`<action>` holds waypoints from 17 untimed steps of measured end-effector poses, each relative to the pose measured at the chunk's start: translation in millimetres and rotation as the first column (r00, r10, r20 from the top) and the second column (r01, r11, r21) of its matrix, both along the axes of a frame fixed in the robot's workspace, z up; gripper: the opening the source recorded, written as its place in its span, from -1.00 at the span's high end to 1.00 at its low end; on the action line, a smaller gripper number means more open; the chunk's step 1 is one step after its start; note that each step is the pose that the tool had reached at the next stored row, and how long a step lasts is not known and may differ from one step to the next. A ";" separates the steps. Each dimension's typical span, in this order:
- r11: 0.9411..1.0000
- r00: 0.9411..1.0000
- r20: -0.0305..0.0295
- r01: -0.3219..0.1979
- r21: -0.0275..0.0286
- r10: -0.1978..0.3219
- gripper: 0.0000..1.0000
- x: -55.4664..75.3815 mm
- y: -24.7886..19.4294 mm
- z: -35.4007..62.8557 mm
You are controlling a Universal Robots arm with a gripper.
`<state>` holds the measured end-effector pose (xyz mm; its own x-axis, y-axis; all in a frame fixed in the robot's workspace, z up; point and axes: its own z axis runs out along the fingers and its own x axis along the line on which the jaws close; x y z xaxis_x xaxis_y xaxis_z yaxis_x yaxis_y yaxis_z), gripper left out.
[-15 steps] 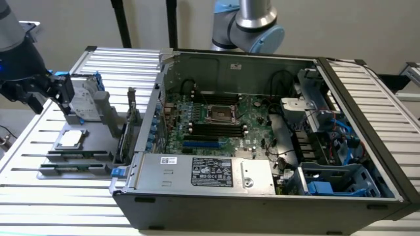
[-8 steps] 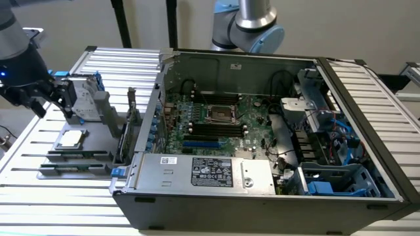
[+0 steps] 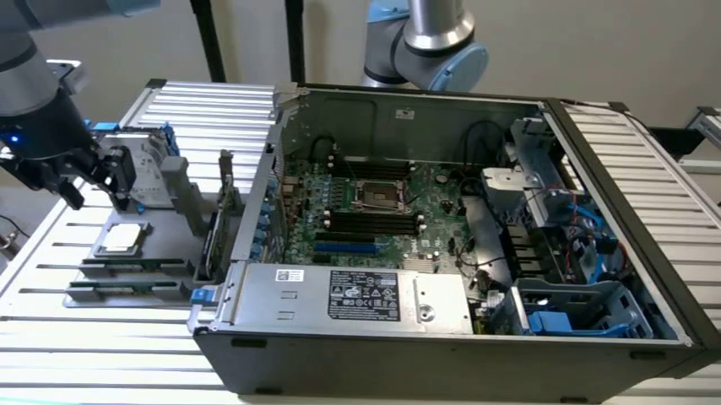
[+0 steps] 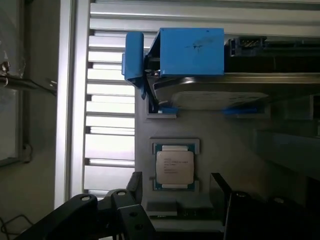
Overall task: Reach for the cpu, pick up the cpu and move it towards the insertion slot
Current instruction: 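Pick up the cpu and move it towards the insertion slot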
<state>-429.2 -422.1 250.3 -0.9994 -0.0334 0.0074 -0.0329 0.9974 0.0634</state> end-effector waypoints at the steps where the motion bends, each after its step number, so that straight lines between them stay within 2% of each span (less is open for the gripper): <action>1: 1.000 1.000 0.000 0.000 0.000 0.000 -0.30 0.0 0.0 -1.9; 17: 1.000 1.000 0.000 -0.005 0.000 0.005 -0.30 0.0 -0.7 -31.1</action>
<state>-429.2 -422.8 219.2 -0.9992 -0.0386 0.0073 -0.0380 0.9973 0.0634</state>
